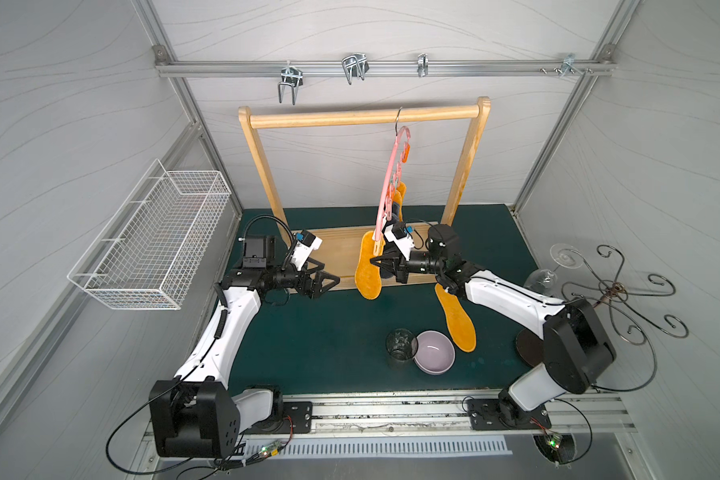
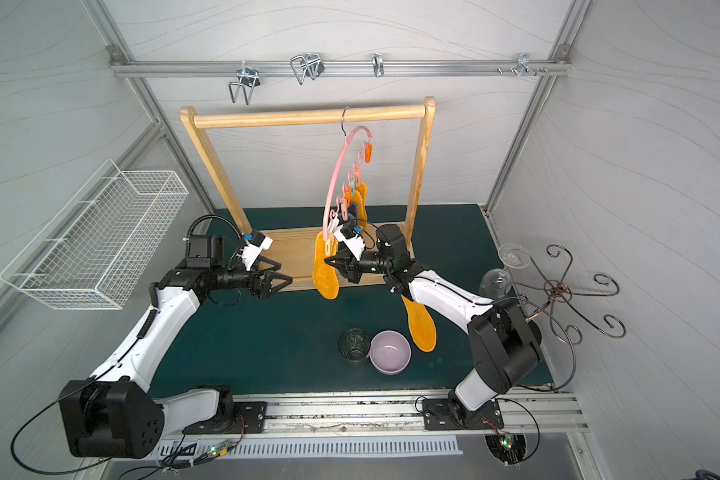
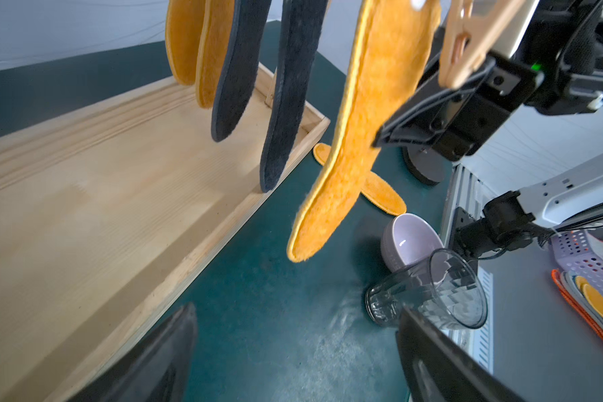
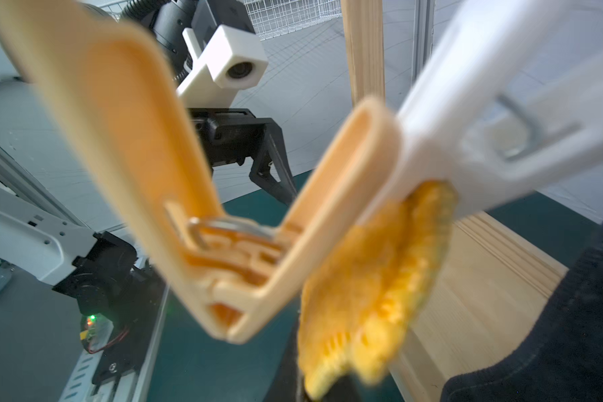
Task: Take the shoe insoles off the hanger
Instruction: Remove the insole from the hanger.
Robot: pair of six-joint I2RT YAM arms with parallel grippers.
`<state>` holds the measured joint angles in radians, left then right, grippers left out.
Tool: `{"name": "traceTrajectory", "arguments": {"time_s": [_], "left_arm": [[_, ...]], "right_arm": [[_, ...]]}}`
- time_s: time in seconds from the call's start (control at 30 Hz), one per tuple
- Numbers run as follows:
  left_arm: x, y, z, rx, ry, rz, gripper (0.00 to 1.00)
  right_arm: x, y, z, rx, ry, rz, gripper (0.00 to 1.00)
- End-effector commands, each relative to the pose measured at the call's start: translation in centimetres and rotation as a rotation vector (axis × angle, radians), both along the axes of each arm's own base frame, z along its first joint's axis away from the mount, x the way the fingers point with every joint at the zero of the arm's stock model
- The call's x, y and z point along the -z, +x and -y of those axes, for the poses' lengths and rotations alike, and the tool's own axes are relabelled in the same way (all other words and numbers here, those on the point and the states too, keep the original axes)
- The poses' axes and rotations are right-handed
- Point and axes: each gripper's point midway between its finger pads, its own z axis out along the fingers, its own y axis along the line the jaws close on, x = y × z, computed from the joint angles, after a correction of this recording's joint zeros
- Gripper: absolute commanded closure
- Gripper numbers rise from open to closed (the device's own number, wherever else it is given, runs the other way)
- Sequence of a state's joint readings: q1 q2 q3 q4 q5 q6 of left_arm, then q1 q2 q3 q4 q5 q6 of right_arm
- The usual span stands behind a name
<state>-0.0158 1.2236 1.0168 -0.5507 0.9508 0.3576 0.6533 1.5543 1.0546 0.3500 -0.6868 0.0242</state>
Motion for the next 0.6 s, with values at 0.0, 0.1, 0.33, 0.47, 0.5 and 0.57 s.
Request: {"name": "traceTrajectory", "arguments": {"time_s": [0.0,0.1,0.33,0.47,0.5,0.57], "left_arm": [[-1.9,0.6,1.2,0.030,-0.082,0.007,0.06],[-1.7,-0.2,2.0,0.082,-0.139,-0.006,0.06],[-1.0,-1.0,2.8,0.121,-0.165,-0.014,0.07],[-0.3,-1.5,3.9,0.158,-0.160,-0.030,0.09],[-0.1,-1.7,4.3,0.171,-0.156,-0.035,0.09],[0.4,-2.0,4.9,0.191,-0.148,-0.046,0.12]], "right_arm": [[-2.5,-0.8,0.0,0.027,0.075,-0.044,0.92],[-3.1,-1.4,-0.2,0.006,0.117,-0.110,0.93],[-4.4,-3.3,-0.6,-0.060,0.188,-0.157,0.93],[-5.0,-3.7,-1.1,-0.099,0.219,-0.196,0.93],[-5.1,-3.7,-1.2,-0.103,0.222,-0.199,0.93],[-5.2,-3.9,-1.4,-0.112,0.225,-0.205,0.93]]}}
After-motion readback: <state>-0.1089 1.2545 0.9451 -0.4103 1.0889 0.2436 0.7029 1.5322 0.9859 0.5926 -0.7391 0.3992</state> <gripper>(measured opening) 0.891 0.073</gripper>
